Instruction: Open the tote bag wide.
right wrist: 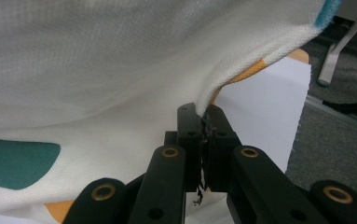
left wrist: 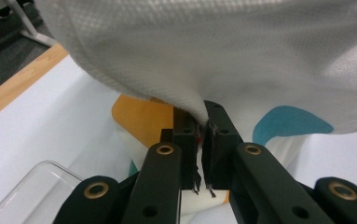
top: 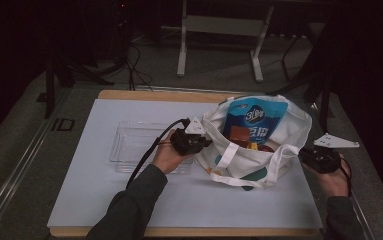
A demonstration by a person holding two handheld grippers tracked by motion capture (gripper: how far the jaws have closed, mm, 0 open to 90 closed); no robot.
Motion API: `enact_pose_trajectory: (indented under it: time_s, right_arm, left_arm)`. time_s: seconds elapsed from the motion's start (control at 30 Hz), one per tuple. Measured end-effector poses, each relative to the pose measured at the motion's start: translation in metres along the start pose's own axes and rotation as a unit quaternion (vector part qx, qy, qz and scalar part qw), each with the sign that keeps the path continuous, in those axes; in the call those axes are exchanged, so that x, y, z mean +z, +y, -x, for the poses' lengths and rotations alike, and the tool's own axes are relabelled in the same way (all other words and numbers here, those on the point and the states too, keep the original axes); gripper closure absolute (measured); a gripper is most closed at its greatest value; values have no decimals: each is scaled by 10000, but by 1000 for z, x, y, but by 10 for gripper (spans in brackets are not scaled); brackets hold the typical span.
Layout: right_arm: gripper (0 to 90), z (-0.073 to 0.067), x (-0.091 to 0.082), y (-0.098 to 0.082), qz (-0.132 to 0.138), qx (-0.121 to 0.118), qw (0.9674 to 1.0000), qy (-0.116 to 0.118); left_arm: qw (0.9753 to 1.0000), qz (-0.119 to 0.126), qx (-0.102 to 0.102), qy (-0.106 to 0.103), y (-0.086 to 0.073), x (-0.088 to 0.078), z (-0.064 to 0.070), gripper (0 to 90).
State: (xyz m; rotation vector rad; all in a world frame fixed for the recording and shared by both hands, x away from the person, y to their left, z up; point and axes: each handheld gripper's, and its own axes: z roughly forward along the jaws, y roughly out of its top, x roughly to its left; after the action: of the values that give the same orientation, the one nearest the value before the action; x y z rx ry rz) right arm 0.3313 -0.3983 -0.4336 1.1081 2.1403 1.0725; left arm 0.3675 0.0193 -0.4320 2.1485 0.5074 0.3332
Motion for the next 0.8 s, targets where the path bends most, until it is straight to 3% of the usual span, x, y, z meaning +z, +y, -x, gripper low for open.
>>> enact_pose_trajectory:
  time_s: [0.13,0.67,0.8]
  right_arm:
    - [873,-1,2,-3,-76,-28,10000,-15]
    - [873,-5,13,-18,-331,-36,9994,0]
    - [873,-5,16,-22,-368,-15,9993,15]
  left_arm:
    - [10000,14,-44,-30,-2,2,1,849]
    - [9992,-364,46,-127,-14,21,10,847]
    - [9993,-359,-9,-132,-18,25,13,848]
